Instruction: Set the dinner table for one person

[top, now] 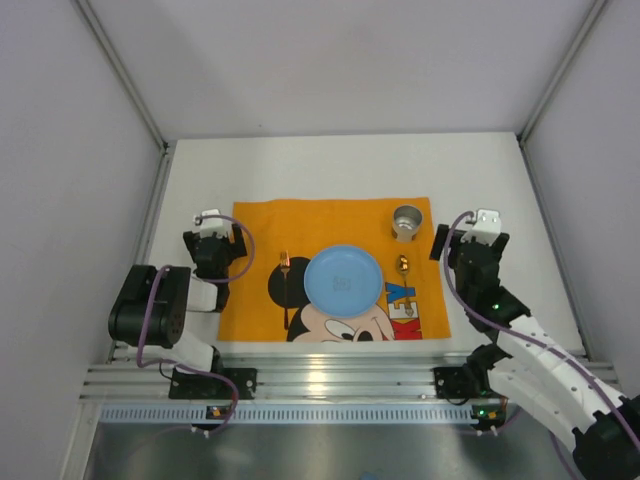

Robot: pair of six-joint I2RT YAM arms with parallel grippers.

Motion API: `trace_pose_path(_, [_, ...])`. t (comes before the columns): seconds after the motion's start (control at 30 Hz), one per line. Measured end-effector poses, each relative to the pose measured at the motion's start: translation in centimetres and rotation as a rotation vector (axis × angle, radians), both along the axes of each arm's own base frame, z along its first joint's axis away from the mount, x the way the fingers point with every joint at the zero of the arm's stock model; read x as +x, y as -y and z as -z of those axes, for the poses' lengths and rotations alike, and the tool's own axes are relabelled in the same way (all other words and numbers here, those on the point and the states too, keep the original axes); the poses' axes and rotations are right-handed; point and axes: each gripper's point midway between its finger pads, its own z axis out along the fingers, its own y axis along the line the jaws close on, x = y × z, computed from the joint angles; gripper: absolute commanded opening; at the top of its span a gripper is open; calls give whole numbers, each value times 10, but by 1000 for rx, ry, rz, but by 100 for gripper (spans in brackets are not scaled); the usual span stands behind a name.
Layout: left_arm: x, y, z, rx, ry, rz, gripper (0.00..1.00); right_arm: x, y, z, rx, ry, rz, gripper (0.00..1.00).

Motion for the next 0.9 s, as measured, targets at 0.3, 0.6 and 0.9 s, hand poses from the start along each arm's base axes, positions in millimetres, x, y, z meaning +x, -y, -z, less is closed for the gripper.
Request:
trace_pose_path(0.3, [1, 0, -2, -22, 32, -8, 98, 22, 16, 74, -126, -55, -41, 100])
trace_pose_path(0.6, [3, 0, -5, -30, 48, -9, 98, 61, 40, 103, -140, -5, -84, 100])
trace_pose_path(0.9, [3, 0, -5, -32, 48, -10, 98, 77, 30, 91, -133, 89, -181, 100])
